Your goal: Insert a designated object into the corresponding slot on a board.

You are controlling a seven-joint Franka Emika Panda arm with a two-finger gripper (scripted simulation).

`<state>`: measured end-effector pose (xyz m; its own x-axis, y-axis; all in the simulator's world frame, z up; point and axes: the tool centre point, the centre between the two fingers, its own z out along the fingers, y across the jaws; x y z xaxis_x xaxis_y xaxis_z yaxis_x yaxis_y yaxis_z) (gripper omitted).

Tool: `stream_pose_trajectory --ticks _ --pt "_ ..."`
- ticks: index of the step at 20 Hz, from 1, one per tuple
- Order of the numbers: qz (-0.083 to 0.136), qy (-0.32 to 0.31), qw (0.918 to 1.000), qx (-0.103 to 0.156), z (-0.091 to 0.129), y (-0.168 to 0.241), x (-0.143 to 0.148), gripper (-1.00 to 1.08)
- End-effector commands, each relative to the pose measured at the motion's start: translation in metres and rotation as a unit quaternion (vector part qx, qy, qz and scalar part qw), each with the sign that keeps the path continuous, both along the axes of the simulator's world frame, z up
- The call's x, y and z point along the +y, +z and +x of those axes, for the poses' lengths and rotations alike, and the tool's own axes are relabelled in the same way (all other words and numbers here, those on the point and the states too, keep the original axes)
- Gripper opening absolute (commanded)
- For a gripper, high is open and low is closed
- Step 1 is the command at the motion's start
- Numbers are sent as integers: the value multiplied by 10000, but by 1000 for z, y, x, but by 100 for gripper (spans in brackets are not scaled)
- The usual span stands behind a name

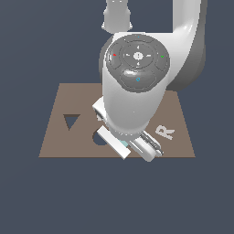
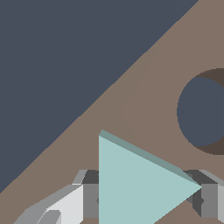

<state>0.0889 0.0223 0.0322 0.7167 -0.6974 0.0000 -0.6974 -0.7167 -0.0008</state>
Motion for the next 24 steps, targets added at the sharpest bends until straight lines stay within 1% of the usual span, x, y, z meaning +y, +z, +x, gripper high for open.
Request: stream_pose_trajectory --ticks 1,4,6,9,12,15,18,21,24 --pt "0 -465 9989 -2 6 1 -9 -100" --pt "1 -1102 9939 -3 13 1 -23 -100" --pt "1 -1566 9877 -3 16 2 -33 -100" --pt "2 -2257 9742 -4 20 3 -50 -100" --pt "2 -2921 9564 -4 21 3 -66 -100" --pt "3 -3565 9343 -4 20 4 -82 -100" --pt "4 -4193 9078 -4 17 4 -99 -100" --pt "4 -4809 8768 -4 11 5 -114 -100" --pt "5 -5417 8406 -4 3 6 -130 -100"
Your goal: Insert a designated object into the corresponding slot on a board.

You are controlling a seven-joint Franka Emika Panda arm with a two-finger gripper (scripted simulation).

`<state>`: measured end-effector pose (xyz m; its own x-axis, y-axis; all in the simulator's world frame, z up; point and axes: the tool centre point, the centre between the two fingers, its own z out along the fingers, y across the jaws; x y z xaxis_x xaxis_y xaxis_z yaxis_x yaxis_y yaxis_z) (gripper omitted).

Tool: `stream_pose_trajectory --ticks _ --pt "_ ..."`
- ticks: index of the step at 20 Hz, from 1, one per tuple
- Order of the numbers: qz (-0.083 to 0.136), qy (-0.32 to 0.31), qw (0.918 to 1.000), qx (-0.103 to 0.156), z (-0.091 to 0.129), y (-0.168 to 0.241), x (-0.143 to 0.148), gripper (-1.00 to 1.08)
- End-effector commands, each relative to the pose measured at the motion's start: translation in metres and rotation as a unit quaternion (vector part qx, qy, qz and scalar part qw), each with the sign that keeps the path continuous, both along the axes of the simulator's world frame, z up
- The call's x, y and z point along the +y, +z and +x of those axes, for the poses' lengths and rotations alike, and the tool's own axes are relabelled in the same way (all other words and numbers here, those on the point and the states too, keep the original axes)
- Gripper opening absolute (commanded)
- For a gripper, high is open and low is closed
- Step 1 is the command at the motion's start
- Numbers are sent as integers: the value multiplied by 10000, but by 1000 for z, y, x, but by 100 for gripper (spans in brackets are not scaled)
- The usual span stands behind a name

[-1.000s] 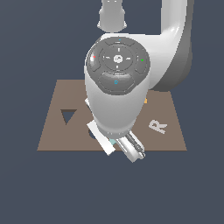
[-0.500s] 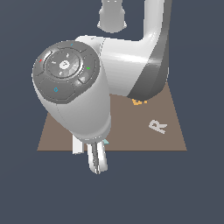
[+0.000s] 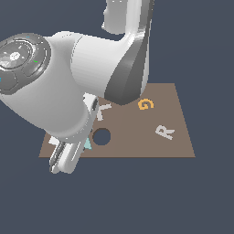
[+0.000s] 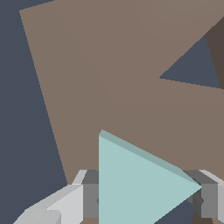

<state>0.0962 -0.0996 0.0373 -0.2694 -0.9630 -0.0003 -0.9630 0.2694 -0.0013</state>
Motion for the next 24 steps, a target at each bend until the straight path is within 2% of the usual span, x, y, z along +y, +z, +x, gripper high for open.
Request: stream_pose_trajectory --ticks 1,5,12,19,24 --pt "1 -606 9982 -3 -7 1 -13 -100" --pt "2 -1532 9882 -2 -22 2 -30 -100" --pt "4 -2781 9605 0 -48 3 -48 -100" --pt "5 -3570 9341 3 -67 3 -56 -100" --pt "5 -3880 9217 4 -75 3 -57 -100"
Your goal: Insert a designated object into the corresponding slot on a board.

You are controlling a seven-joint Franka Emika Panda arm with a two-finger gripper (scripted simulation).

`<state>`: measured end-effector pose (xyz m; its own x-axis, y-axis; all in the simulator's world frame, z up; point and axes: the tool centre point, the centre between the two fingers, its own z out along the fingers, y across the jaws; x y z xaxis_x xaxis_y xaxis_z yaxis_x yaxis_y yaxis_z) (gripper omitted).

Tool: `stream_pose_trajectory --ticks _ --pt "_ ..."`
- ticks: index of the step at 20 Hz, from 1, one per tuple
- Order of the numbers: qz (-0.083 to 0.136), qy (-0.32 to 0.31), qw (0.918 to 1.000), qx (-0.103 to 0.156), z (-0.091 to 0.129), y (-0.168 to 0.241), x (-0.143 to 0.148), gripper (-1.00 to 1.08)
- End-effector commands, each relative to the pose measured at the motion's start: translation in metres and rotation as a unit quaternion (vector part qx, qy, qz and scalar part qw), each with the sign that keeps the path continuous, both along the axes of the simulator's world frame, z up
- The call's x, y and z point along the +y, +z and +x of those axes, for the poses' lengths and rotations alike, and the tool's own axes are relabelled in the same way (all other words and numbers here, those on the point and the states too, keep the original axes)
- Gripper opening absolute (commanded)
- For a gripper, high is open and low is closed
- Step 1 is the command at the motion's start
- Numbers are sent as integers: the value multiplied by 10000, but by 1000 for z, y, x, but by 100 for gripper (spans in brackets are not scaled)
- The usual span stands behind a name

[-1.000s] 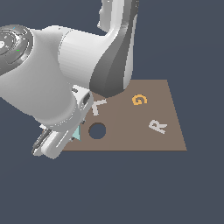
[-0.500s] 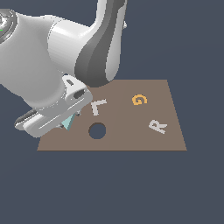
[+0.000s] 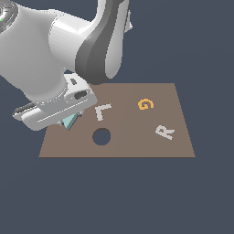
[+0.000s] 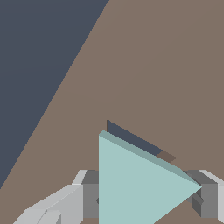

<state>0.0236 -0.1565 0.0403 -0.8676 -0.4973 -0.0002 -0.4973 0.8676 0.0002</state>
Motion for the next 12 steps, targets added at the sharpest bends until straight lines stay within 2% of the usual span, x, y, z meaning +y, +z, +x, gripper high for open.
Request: stream_pose_trajectory --ticks 1,12 --pt "0 -137 9999 -2 -3 0 -1 -100" --pt "2 -188 9998 -1 -5 -8 0 -100"
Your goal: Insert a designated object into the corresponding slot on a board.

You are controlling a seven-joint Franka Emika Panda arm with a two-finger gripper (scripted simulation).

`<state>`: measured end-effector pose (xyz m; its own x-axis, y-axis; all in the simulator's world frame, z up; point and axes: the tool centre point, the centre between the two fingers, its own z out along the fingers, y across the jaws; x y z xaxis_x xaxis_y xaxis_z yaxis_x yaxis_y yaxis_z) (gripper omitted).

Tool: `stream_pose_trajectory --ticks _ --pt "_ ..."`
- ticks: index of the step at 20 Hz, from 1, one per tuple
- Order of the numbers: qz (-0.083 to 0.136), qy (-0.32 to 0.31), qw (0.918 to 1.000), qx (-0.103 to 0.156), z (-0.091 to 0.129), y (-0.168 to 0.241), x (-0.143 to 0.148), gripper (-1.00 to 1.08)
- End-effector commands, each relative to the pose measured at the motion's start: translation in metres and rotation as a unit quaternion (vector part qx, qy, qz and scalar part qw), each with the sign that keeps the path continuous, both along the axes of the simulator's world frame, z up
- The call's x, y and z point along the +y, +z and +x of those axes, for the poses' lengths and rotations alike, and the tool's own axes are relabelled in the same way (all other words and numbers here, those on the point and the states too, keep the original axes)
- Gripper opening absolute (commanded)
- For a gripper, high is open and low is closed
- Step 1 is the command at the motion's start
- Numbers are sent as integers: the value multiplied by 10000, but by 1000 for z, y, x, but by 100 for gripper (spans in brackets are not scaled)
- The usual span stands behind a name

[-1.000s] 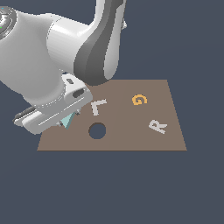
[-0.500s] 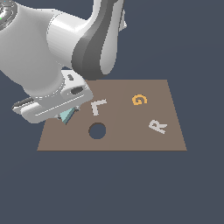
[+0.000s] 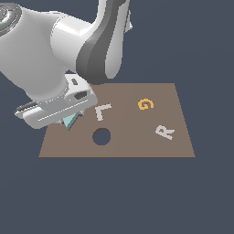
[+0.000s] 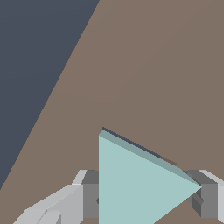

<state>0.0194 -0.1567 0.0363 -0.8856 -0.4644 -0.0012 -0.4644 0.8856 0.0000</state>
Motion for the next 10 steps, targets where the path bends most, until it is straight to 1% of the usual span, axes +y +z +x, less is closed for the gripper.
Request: stream_pose_trajectory --ticks 1,2,3,10 --pt "2 -2 10000 2 0 -5 0 -100" --pt "2 -2 10000 2 0 -6 0 -100" --pt "2 -2 10000 2 0 -6 0 100" --pt "2 -2 10000 2 0 -6 0 100"
